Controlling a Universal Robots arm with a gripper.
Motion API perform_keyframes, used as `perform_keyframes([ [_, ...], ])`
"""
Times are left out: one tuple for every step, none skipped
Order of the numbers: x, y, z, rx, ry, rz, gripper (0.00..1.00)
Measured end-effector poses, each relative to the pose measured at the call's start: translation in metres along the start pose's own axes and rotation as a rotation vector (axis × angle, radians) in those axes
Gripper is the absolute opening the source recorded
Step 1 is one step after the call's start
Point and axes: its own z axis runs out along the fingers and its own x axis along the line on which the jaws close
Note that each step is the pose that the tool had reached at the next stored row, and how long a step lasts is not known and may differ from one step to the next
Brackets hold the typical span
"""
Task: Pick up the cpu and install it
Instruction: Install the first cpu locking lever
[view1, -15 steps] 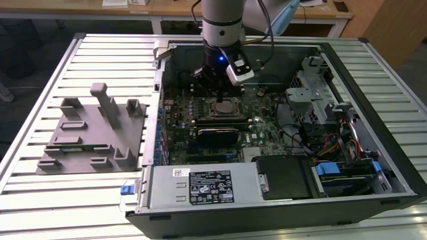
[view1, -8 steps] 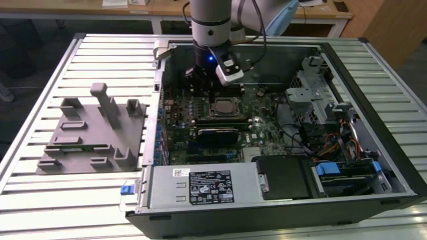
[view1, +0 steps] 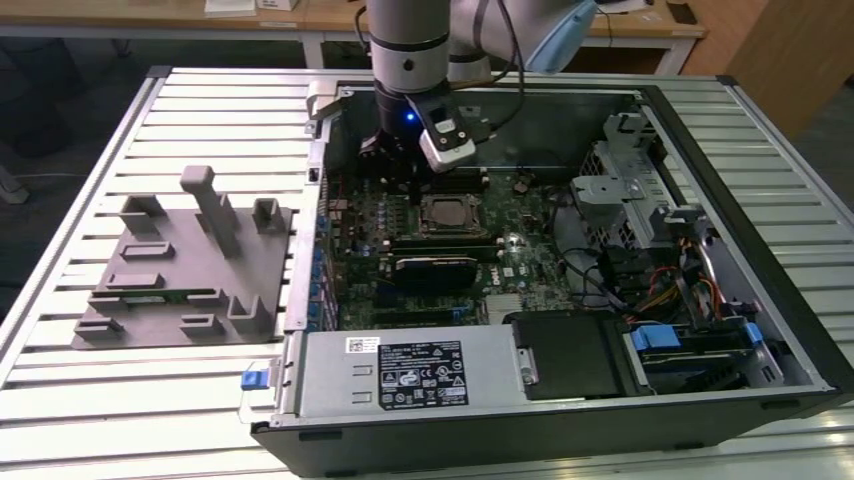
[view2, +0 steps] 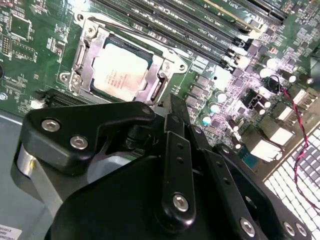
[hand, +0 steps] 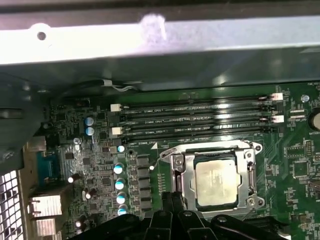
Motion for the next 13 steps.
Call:
perform_keyframes([
  [0.0,-0.0001,-0.0009,0.0,-0.0001,0.0,0.11],
  [-0.0001,-0.0001,-0.0023,-0.0001,-0.0004,0.0,0.11],
  [-0.0002,-0.0002,-0.0042,-0.0001,-0.0007,0.0,0.11],
  [-0.0003,-0.0002,-0.0063,-0.0002,-0.001,0.0,0.11],
  [-0.0004,-0.0002,-0.0086,-0.0002,-0.0013,0.0,0.11],
  [-0.0005,-0.0003,-0.011,-0.0002,-0.0017,0.0,0.11],
  [-0.0007,-0.0004,-0.0132,-0.0002,-0.0019,0.0,0.11],
  [-0.0008,-0.0004,-0.0154,-0.0003,-0.0023,0.0,0.11],
  [-0.0009,-0.0005,-0.0176,-0.0004,-0.0026,0.0,0.11],
  [-0.001,-0.0005,-0.0198,-0.0004,-0.003,0.0,0.11],
  [-0.0012,-0.0006,-0.0218,-0.0004,-0.0032,0.0,0.11],
  [-0.0013,-0.0006,-0.0236,-0.0004,-0.0034,0.0,0.11],
  [-0.0013,-0.0007,-0.0251,-0.0005,-0.0036,0.0,0.11],
])
